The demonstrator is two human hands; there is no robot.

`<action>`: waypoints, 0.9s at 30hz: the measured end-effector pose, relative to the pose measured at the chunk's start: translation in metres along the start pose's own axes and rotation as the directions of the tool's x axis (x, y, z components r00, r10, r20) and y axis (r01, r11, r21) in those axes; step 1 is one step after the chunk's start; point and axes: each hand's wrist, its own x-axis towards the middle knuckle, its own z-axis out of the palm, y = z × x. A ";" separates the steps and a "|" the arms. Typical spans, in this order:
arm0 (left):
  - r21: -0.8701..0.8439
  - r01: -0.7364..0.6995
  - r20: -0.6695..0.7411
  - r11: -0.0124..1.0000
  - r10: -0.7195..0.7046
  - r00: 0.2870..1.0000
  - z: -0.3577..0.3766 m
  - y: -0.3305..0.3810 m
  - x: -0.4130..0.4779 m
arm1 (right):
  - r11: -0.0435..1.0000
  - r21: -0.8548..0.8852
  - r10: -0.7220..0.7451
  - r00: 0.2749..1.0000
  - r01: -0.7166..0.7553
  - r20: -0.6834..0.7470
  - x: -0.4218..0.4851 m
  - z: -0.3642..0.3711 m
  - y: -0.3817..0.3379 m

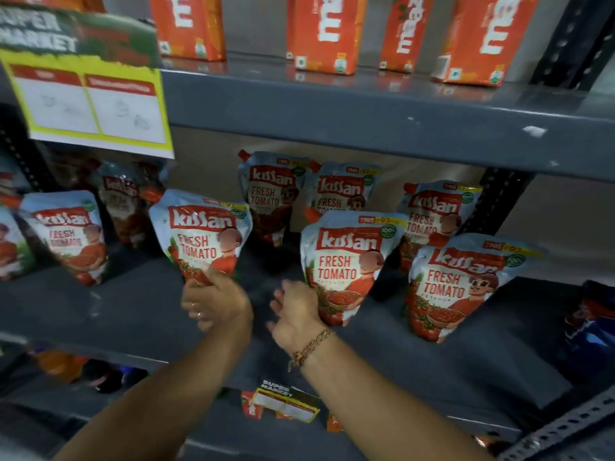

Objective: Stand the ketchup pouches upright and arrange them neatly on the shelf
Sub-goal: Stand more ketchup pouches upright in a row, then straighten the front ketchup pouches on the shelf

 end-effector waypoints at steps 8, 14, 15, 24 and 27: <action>-0.247 -0.281 0.351 0.927 0.356 0.866 -0.020 0.047 0.105 | 0.917 0.010 -0.397 0.910 0.398 0.119 0.047 0.081 -0.010; -0.296 -0.309 0.449 0.904 0.418 0.790 -0.007 0.060 0.120 | 0.881 0.152 -0.456 0.890 0.448 0.022 0.060 0.100 -0.012; -0.296 -0.307 0.447 0.905 0.415 0.792 -0.005 0.060 0.117 | 0.881 0.183 -0.444 0.896 0.436 0.006 0.061 0.100 -0.014; -0.286 -0.280 0.548 0.917 0.395 0.737 0.004 0.053 0.081 | 0.863 0.097 -0.476 0.863 0.496 -0.170 0.055 0.071 -0.027; -0.288 -0.269 0.541 0.919 0.388 0.746 0.002 0.054 0.078 | 0.851 0.081 -0.503 0.849 0.519 -0.159 0.052 0.072 -0.029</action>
